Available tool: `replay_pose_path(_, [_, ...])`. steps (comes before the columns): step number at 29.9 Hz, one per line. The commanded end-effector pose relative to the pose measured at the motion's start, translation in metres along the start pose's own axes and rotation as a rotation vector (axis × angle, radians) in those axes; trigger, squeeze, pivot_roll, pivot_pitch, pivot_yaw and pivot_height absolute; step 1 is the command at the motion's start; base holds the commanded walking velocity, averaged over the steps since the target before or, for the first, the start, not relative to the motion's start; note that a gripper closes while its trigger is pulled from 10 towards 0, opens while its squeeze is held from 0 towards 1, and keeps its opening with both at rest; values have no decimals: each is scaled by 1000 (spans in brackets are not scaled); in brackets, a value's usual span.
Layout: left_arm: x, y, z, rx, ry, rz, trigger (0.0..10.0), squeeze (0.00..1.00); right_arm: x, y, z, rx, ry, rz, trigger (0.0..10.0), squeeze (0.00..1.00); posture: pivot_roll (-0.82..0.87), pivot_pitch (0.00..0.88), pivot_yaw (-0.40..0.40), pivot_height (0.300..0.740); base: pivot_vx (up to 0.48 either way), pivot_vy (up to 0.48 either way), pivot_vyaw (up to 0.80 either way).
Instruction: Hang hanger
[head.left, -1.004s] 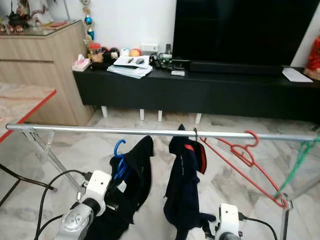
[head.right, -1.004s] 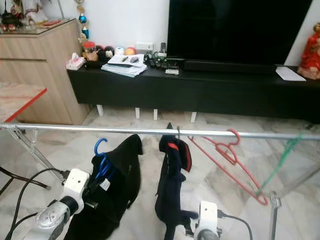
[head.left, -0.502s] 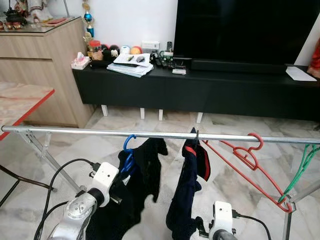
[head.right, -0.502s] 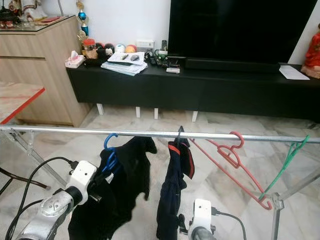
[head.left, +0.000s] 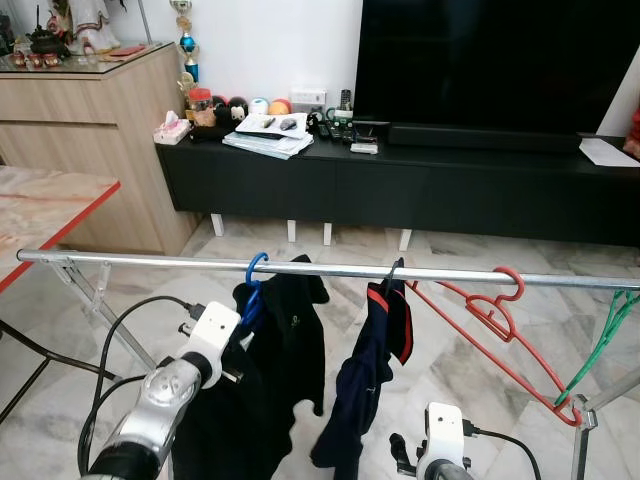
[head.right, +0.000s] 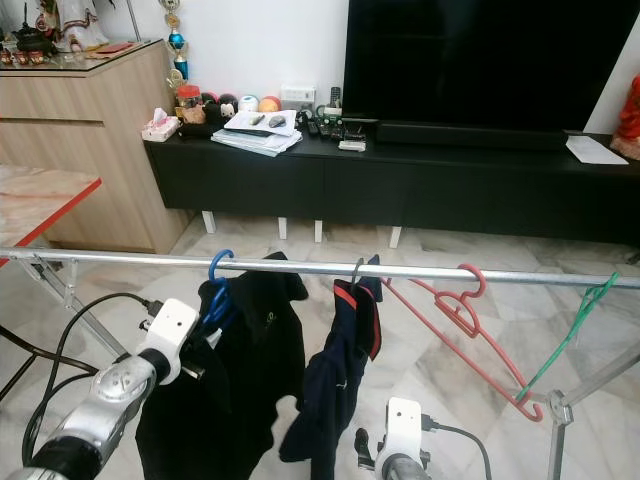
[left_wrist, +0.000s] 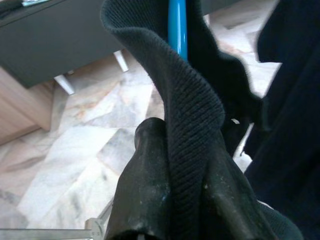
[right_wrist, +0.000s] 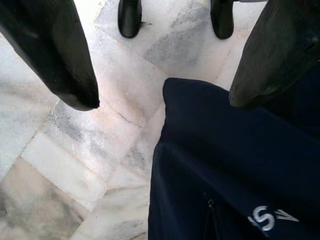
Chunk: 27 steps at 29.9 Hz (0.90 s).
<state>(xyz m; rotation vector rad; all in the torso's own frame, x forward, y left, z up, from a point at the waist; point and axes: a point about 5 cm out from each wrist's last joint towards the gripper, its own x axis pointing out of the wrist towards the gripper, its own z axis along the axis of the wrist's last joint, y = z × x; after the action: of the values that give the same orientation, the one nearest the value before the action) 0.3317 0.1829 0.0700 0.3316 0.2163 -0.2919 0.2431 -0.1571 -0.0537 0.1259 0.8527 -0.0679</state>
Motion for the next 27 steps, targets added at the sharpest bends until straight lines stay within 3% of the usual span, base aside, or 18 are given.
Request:
replay_pose_path(1, [6, 8, 12, 9, -11, 48, 10000, 0, 0, 1, 0, -7, 3, 0, 10000, 0, 70, 4, 17, 740, 0, 0, 0])
replay_pose_path(11, [13, 11, 8, -38, 73, 132, 10000, 0, 0, 2, 0, -3, 4, -1, 10000, 0, 63, 5, 20, 740, 0, 0, 0])
replay_pose_path(18, [10, 16, -7, -51, 158, 175, 10000, 0, 0, 1, 1, -8, 6, 1, 10000, 0, 64, 2, 19, 740, 0, 0, 0])
replay_pose_path(27, [7, 25, -10, -82, 164, 232, 10000, 0, 0, 0, 1, -13, 5, -1, 10000, 0, 63, 0, 15, 740, 0, 0, 0])
